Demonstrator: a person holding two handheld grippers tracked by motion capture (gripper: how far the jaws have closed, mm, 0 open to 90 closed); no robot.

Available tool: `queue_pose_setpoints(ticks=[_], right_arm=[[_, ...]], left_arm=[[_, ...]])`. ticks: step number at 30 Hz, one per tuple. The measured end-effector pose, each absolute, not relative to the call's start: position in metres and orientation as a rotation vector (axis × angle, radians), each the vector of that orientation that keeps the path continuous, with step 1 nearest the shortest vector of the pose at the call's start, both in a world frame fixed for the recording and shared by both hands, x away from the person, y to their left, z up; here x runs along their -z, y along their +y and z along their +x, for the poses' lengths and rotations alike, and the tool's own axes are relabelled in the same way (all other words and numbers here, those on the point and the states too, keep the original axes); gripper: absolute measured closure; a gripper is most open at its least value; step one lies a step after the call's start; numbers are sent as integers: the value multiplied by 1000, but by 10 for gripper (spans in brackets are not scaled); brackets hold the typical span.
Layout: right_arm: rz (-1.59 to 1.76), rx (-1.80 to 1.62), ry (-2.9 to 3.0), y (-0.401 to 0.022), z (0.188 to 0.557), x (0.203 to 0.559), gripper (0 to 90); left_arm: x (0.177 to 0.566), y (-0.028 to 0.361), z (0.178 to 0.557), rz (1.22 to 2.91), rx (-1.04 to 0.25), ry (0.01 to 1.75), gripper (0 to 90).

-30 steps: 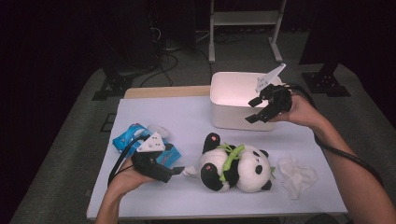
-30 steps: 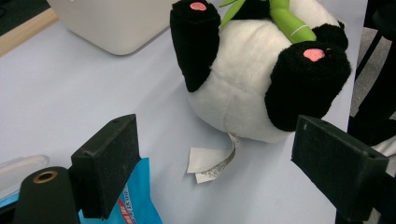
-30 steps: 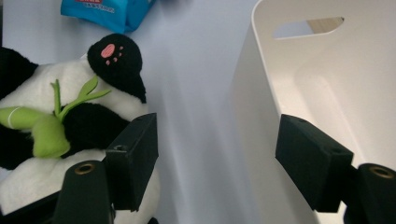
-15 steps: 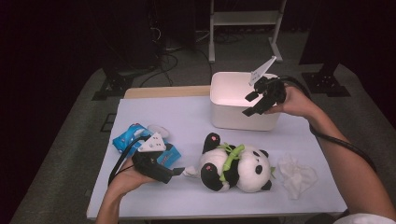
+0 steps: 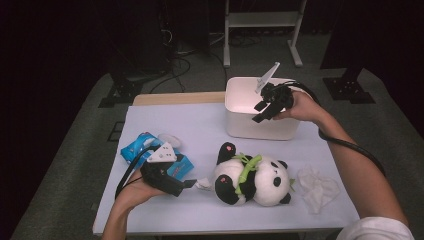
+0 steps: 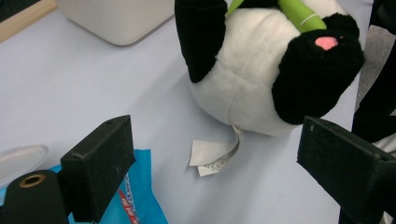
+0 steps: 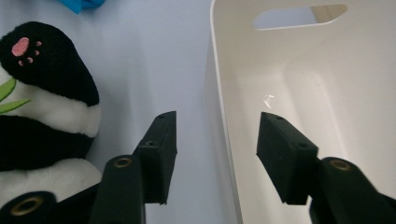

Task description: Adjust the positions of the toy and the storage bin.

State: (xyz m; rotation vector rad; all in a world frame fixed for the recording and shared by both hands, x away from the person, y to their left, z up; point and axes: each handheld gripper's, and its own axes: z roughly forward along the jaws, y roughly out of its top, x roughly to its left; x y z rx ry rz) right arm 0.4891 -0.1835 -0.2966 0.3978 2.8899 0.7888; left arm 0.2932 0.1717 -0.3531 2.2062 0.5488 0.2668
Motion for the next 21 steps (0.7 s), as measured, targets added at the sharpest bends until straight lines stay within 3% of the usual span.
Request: queue_pose_setpoints(ticks=[6, 12, 21], right_arm=[[404, -747, 2917, -179, 495, 305, 599], [383, -726, 2961, -174, 501, 311, 817], [325, -724, 2968, -172, 502, 313, 863]], left_arm=[[352, 174, 292, 2196, -270, 552, 97], [353, 175, 293, 2201, -268, 557, 97], [352, 181, 292, 2182, -280, 574, 97]])
